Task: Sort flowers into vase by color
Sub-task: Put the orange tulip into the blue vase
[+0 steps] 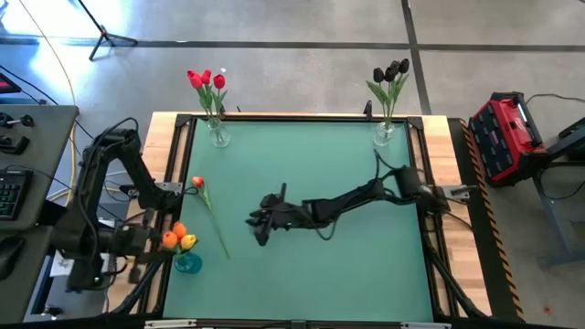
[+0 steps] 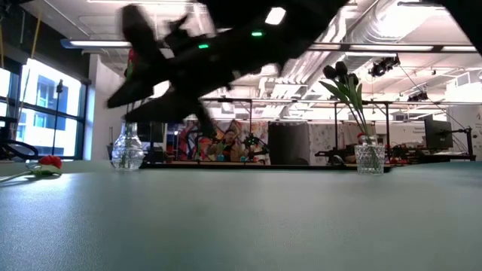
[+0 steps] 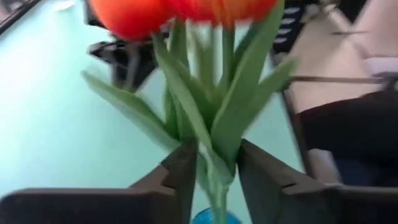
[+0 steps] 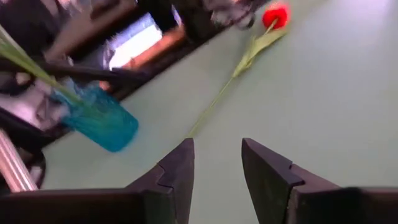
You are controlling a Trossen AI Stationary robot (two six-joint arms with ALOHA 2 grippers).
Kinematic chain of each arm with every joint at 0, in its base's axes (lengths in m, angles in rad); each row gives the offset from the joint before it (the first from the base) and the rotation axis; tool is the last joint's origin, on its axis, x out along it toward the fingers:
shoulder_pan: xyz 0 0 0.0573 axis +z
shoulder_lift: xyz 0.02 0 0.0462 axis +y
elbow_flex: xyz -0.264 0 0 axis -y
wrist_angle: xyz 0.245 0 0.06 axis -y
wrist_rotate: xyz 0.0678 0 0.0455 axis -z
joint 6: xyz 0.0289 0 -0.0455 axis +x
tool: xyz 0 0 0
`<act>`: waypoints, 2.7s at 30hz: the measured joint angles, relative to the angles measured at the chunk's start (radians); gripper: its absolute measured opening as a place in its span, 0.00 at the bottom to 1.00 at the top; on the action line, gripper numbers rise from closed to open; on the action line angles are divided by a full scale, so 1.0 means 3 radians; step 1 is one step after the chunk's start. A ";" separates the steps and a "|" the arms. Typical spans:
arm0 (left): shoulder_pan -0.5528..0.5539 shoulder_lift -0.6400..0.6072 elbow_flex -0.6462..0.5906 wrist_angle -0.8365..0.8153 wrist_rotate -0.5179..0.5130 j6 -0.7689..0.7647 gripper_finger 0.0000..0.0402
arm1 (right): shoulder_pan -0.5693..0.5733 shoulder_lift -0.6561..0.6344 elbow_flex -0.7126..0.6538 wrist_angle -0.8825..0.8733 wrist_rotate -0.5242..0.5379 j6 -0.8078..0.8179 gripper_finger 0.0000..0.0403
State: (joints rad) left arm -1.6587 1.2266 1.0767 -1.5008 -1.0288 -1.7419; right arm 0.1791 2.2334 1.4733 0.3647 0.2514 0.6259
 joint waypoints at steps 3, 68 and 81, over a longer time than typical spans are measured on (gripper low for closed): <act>0.0093 0.0066 0.0000 -0.0132 0.0218 -0.0175 0.33 | -0.0056 0.0326 0.0628 -0.0591 -0.0070 -0.0021 0.31; 0.1393 -0.1144 0.0284 -0.0215 -0.0246 -0.0040 0.42 | 0.0134 0.0276 0.2628 -0.4785 0.1255 -0.0577 0.31; 0.1651 -0.1149 0.0652 -0.0172 -0.0459 0.0649 0.42 | 0.0438 -0.0193 0.2628 -0.4855 0.0945 -0.1056 0.31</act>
State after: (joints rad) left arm -1.1633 0.8819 1.2724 -1.5526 -1.1666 -1.5472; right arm 0.3104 2.1756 2.2616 -1.0917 0.5349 0.3091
